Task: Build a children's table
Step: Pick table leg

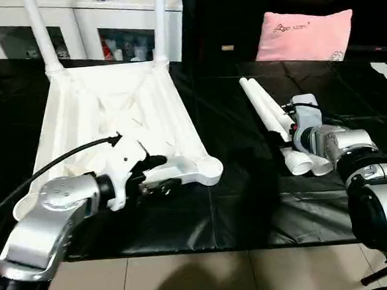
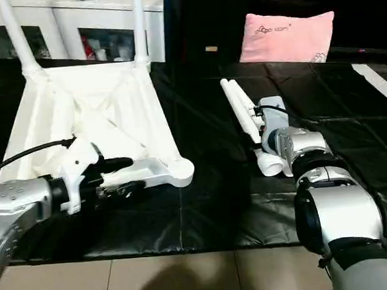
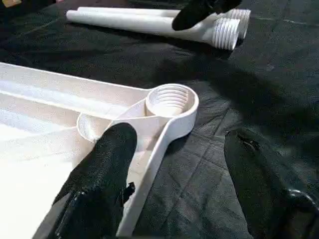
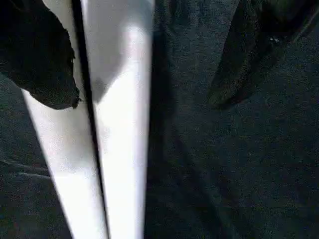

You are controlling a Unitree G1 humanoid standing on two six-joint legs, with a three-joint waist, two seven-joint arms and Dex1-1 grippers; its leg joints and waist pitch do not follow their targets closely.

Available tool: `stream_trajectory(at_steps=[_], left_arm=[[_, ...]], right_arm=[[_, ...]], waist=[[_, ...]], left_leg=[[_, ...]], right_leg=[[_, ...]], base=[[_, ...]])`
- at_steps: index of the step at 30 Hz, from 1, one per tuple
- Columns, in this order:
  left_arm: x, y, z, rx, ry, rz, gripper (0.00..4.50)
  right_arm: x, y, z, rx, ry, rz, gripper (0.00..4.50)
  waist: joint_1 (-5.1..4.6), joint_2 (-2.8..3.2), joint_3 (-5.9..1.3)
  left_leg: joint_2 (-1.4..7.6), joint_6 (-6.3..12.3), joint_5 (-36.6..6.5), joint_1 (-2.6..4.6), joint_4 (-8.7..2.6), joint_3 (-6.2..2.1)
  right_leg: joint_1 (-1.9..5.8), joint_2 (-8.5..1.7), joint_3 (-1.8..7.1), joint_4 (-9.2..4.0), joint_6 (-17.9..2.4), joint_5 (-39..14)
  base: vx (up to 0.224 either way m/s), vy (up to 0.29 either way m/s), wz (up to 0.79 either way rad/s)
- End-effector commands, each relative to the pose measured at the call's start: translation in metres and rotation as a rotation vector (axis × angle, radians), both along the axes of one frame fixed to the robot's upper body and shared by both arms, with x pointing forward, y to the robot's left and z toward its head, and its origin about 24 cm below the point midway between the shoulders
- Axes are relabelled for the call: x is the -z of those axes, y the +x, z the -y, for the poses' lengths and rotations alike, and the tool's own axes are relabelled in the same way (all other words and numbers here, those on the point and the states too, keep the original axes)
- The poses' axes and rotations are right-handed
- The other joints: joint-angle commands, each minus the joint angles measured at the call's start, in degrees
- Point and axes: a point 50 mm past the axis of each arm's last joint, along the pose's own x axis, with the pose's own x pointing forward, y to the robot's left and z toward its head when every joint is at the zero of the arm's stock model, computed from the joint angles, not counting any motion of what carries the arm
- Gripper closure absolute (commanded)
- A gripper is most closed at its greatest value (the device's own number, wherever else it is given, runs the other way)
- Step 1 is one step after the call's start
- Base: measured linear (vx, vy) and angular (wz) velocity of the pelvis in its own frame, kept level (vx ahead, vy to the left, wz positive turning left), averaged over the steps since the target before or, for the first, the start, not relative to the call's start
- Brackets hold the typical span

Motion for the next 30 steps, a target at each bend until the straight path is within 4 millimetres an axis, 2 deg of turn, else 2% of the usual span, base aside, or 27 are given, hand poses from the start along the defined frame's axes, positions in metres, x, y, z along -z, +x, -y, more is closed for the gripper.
stream_trajectory(at_steps=[1, 2, 5, 9, 11, 12, 13, 14, 17, 18, 27, 28, 30], left_arm=[[-0.004, -0.003, -0.001, 0.008, 0.002, 0.003, 1.27], [-0.003, -0.003, -0.002, 0.006, 0.005, -0.002, 1.27], [-0.002, -0.006, -0.003, 0.007, 0.009, -0.016, 1.27], [-0.003, -0.009, -0.002, 0.012, 0.007, -0.029, 1.27], [-0.004, -0.011, -0.002, 0.015, 0.007, -0.036, 1.27], [-0.004, -0.013, -0.002, 0.017, 0.009, -0.04, 1.27], [-0.004, -0.014, -0.002, 0.018, 0.009, -0.043, 1.27], [-0.004, -0.016, -0.003, 0.019, 0.011, -0.046, 1.27], [-0.004, -0.019, -0.003, 0.018, 0.015, -0.053, 1.27], [-0.005, -0.021, -0.004, 0.017, 0.013, -0.058, 1.27], [-0.009, -0.029, -0.004, 0.011, 0.009, -0.075, 1.27], [-0.009, -0.03, -0.005, 0.008, 0.009, -0.076, 1.19], [-0.009, -0.03, -0.005, 0.005, 0.01, -0.078, 1.15]], right_arm=[[-0.012, 0.005, 0.001, -0.004, -0.009, 0.034, 0.0], [-0.012, 0.006, 0.001, -0.006, -0.02, 0.036, 0.0], [-0.012, 0.006, 0.003, 0.002, -0.035, 0.036, 0.0], [-0.01, 0.005, 0.004, 0.002, -0.056, 0.03, 0.0], [-0.008, 0.004, 0.004, -0.006, -0.064, 0.019, 0.0], [-0.007, 0.003, 0.004, -0.011, -0.07, 0.011, 0.0], [-0.006, 0.003, 0.004, -0.011, -0.072, 0.007, 0.0], [-0.005, 0.002, 0.005, -0.01, -0.074, 0.004, 0.0], [-0.003, 0.001, 0.007, 0.002, -0.087, -0.004, 0.0], [-0.001, 0.0, 0.007, 0.008, -0.09, -0.009, 0.0], [0.01, -0.006, 0.003, -0.018, -0.045, -0.068, 0.0], [0.011, -0.007, 0.001, -0.023, -0.029, -0.078, 0.17], [0.013, -0.007, 0.0, -0.025, -0.012, -0.086, 0.27]], waist=[[0.18, 1.11, -3.54], [0.16, 0.92, -3.51], [0.19, 0.97, -3.36], [0.2, 0.92, -3.45], [0.14, 0.52, -3.38], [0.16, 0.63, -3.36], [0.07, 0.32, -3.34], [0.1, 0.45, -3.36], [-0.04, 0.13, -3.26], [0.0, 0.21, -3.25], [-0.11, 0.12, -3.16], [-0.13, -0.13, -3.12], [-0.08, -0.15, -3.15]], left_leg=[[-1.64, 0.55, -5.0, -1.54, -3.3, 2.65], [-1.62, 0.52, -5.58, -1.52, -3.33, 2.65], [-1.62, 0.25, -6.31, -1.52, -3.4, 2.65], [-1.64, 0.17, -5.36, -1.56, -3.37, 2.68], [-1.63, 0.24, -5.63, -1.63, -3.39, 2.73], [-1.62, 0.15, -5.73, -1.64, -3.39, 2.71], [-1.63, 0.19, -5.66, -1.7, -3.38, 2.76], [-1.63, 0.16, -5.55, -1.71, -3.38, 2.73], [-1.64, 0.27, -5.8, -1.72, -3.39, 2.8], [-1.69, 0.2, -5.9, -1.69, -3.41, 2.79], [-1.75, 0.62, -5.09, -1.88, -3.36, 2.84], [-1.75, 0.81, -4.7, -1.95, -3.36, 2.88], [-1.76, 0.91, -4.22, -1.99, -3.34, 2.85]], right_leg=[[4.32, -1.8, 1.33, -3.86, -14.42, -3.09], [4.24, -1.81, 1.3, -3.93, -14.38, -4.02], [4.15, -1.82, 1.31, -4.06, -13.63, -5.76], [4.18, -1.78, 1.33, -3.91, -13.6, -4.56], [4.19, -1.76, 1.32, -4.02, -13.36, -5.2], [4.15, -1.81, 1.33, -4.0, -13.23, -5.76], [4.17, -1.79, 1.34, -4.08, -13.08, -6.07], [4.2, -1.85, 1.38, -3.99, -12.91, -6.14], [4.02, -1.77, 1.35, -4.14, -12.31, -7.3], [4.01, -1.78, 1.35, -4.17, -12.05, -7.88], [3.9, -1.63, 1.38, -4.1, -11.88, -6.89], [3.89, -1.62, 1.4, -4.12, -11.95, -6.5], [3.92, -1.6, 1.41, -3.98, -11.93, -6.15]], base=[[0.0, 0.0, 0.0], [0.0, 0.0, 0.0], [0.0, 0.0, 0.0], [0.0, 0.0, 0.0], [0.0, 0.0, 0.0], [0.0, 0.0, 0.0], [0.0, 0.0, 0.0], [0.0, 0.0, 0.0], [0.0, 0.0, 0.0], [0.0, 0.0, 0.0], [0.0, 0.0, 0.0], [0.0, 0.0, 0.0], [0.0, 0.0, 0.0]])
